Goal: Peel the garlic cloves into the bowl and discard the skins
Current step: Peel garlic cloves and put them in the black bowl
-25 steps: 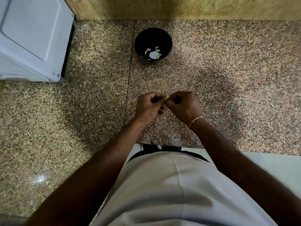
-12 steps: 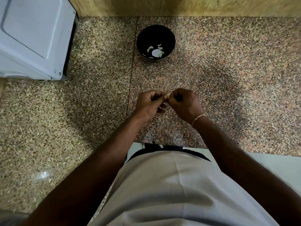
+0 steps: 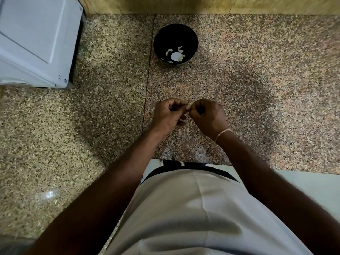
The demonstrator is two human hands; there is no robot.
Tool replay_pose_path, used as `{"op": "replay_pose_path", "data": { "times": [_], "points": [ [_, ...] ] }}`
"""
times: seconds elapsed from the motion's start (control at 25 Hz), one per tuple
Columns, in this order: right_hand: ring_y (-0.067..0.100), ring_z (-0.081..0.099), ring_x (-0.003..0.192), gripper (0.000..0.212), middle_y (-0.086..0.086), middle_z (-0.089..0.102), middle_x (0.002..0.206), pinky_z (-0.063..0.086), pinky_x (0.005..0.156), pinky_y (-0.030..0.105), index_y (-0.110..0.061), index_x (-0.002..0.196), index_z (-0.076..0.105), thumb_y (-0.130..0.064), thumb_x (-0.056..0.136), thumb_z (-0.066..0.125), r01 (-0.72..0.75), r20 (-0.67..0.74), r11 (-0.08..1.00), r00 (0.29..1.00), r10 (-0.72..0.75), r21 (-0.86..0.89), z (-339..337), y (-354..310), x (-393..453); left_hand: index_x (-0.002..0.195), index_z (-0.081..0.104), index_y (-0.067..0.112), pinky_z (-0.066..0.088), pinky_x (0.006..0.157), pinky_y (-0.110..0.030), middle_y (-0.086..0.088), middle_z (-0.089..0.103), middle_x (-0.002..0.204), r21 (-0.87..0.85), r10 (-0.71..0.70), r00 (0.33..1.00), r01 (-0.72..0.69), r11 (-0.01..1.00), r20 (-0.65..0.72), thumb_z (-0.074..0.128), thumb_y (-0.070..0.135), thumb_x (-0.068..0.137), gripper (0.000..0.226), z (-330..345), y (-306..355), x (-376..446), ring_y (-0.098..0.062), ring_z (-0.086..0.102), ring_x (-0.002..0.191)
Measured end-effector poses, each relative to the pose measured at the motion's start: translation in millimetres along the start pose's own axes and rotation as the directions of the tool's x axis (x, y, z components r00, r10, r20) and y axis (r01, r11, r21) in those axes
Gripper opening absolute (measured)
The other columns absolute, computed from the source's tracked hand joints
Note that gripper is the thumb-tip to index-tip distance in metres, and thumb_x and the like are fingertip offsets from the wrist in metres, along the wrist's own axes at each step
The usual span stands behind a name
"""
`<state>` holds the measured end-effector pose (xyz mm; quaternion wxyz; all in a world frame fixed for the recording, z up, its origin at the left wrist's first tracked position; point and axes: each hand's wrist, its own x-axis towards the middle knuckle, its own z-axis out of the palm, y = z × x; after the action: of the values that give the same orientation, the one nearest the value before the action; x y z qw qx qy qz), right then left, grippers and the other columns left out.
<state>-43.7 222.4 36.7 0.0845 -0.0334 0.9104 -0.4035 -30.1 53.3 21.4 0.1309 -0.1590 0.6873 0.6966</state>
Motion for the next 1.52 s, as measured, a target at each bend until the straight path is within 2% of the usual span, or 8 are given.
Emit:
{"op": "replay_pose_path", "data": {
  "times": [0.2,0.36,0.56,0.72,0.88,1.24,1.4,1.52],
  "points": [
    [0.003,0.054,0.054,0.016,-0.011,0.06,0.063,0.03,0.045,0.008,-0.024,0.078,0.063,-0.031,0.093,0.066,-0.006,0.011,1.0,1.0,0.006,-0.002,1,-1,-2,0.096,0.076,0.013,0.063,0.06,-0.035,-0.007,0.078,0.087,0.035,-0.011,1.0,0.011,0.999,-0.001,0.079,0.013,0.093,0.005,1,2,1,-0.022,0.075,0.073],
    [0.001,0.052,0.054,0.017,-0.013,0.057,0.062,0.03,0.045,0.007,-0.023,0.078,0.064,-0.031,0.093,0.066,0.026,0.003,1.0,1.0,-0.026,-0.011,3,-1,-1,0.098,0.074,0.011,0.065,0.066,-0.036,-0.006,0.077,0.089,0.053,-0.035,0.999,0.033,0.998,0.027,0.073,0.01,0.097,0.002,1,2,2,-0.022,0.076,0.077],
    [0.013,0.058,0.059,0.017,-0.007,0.064,0.07,0.042,0.051,0.023,-0.019,0.079,0.068,-0.032,0.09,0.065,0.121,-0.031,0.978,0.991,-0.128,-0.17,6,-1,-3,0.103,0.073,0.005,0.067,0.075,-0.044,-0.011,0.076,0.096,0.158,-0.08,0.997,0.076,0.985,0.023,0.07,0.01,0.099,0.006,2,-1,4,-0.022,0.075,0.08],
    [0.01,0.053,0.057,0.017,-0.011,0.057,0.07,0.03,0.048,0.019,-0.022,0.079,0.063,-0.035,0.09,0.06,0.126,-0.026,0.973,0.991,-0.134,-0.195,9,0,-2,0.099,0.072,0.008,0.066,0.078,-0.048,-0.014,0.075,0.098,0.131,-0.13,0.991,0.124,0.984,0.036,0.068,0.009,0.1,0.004,0,-4,6,-0.025,0.075,0.083],
    [0.012,0.053,0.059,0.016,-0.008,0.059,0.076,0.031,0.047,0.019,-0.024,0.081,0.057,-0.035,0.093,0.054,0.116,-0.012,0.954,0.992,-0.124,-0.278,15,5,-1,0.097,0.072,0.012,0.067,0.072,-0.044,-0.01,0.076,0.095,0.176,-0.155,0.986,0.163,0.971,-0.054,0.069,0.007,0.099,0.006,-8,-11,8,-0.026,0.077,0.08],
    [0.021,0.061,0.062,0.023,0.004,0.068,0.08,0.055,0.055,0.034,-0.014,0.091,0.066,-0.027,0.102,0.05,0.118,0.126,0.945,0.989,-0.083,-0.305,21,5,9,0.097,0.073,0.007,0.063,0.067,-0.029,-0.003,0.078,0.08,-0.105,-0.226,0.973,0.221,0.97,-0.038,0.067,0.005,0.1,0.007,-19,-14,5,-0.016,0.075,0.073],
    [0.02,0.064,0.067,0.015,0.0,0.07,0.08,0.052,0.059,0.028,-0.019,0.089,0.069,-0.033,0.093,0.067,0.064,0.142,0.955,0.99,-0.023,-0.29,22,4,12,0.099,0.072,0.007,0.063,0.067,-0.029,-0.002,0.077,0.081,-0.175,-0.259,0.965,0.249,0.953,-0.039,0.066,0.005,0.101,0.007,-22,-16,4,-0.015,0.075,0.074],
    [0.018,0.069,0.071,0.007,-0.001,0.074,0.084,0.053,0.062,0.026,-0.02,0.092,0.073,-0.021,0.091,0.066,0.05,0.12,0.969,0.993,-0.021,-0.243,23,4,11,0.098,0.072,0.007,0.063,0.066,-0.028,0.002,0.077,0.079,-0.229,-0.288,0.957,0.273,0.934,-0.035,0.067,0.005,0.1,0.006,-24,-18,4,-0.013,0.074,0.075]
  ]
}}
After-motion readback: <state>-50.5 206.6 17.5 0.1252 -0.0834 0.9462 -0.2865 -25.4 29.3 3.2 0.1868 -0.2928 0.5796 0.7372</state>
